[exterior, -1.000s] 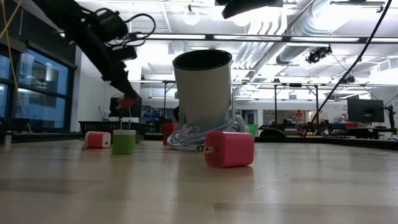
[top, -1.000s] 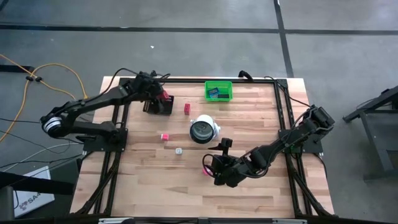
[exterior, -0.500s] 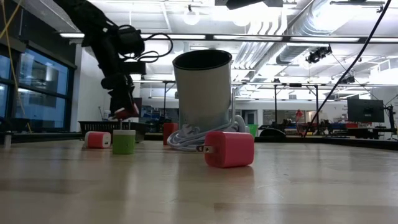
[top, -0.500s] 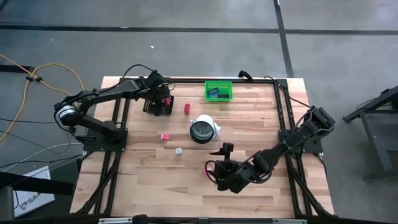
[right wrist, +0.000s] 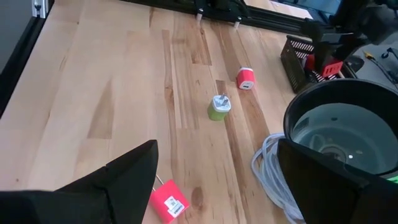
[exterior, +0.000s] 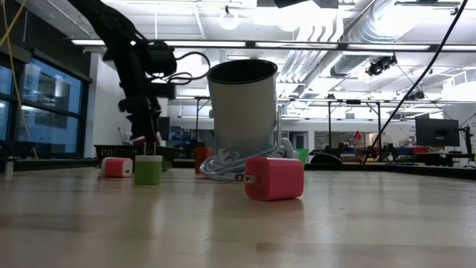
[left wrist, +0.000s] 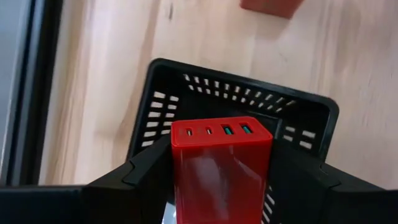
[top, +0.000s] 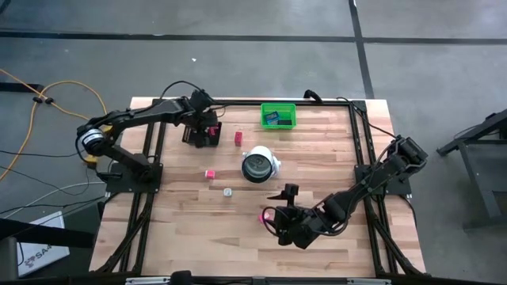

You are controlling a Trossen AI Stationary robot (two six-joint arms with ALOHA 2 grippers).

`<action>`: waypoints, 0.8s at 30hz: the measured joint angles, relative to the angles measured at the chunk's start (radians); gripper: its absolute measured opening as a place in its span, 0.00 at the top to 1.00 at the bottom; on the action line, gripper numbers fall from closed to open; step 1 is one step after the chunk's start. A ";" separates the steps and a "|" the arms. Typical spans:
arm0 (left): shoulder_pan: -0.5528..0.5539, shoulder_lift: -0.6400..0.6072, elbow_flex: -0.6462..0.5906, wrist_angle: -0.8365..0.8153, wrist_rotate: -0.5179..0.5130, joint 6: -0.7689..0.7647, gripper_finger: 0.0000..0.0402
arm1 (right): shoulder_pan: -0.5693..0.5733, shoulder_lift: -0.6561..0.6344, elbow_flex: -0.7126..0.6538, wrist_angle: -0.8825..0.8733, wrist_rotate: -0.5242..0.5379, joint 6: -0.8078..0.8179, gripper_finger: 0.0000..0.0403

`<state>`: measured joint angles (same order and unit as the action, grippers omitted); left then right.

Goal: Pick & Place Office items
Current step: Put the bottom red charger adapter into the black bin

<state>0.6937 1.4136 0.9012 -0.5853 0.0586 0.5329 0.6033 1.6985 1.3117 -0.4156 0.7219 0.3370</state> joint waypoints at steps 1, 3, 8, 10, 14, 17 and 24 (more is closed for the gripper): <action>0.000 0.007 0.000 0.000 0.000 0.014 0.45 | 0.000 0.000 0.000 0.000 0.000 0.002 0.21; 0.000 0.025 0.000 0.000 0.001 0.034 0.45 | 0.000 0.000 0.000 0.000 0.000 0.003 0.21; 0.000 0.070 0.000 -0.024 0.002 0.056 0.45 | 0.000 0.000 0.000 0.000 0.000 0.007 0.21; 0.000 0.081 0.000 -0.029 0.002 0.071 0.45 | 0.000 0.000 0.000 0.000 0.000 0.007 0.21; -0.001 0.089 -0.001 -0.040 0.002 0.074 0.45 | 0.000 0.000 0.000 0.000 0.000 0.007 0.21; -0.001 0.089 -0.001 -0.045 0.002 0.074 0.45 | 0.000 0.000 0.000 0.000 0.000 0.007 0.21; -0.001 0.089 -0.001 -0.099 0.000 0.081 0.45 | 0.000 0.000 0.000 0.000 0.000 0.007 0.21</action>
<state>0.6930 1.5024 0.9005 -0.6841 0.0589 0.6144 0.6029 1.6985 1.3117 -0.4156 0.7219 0.3443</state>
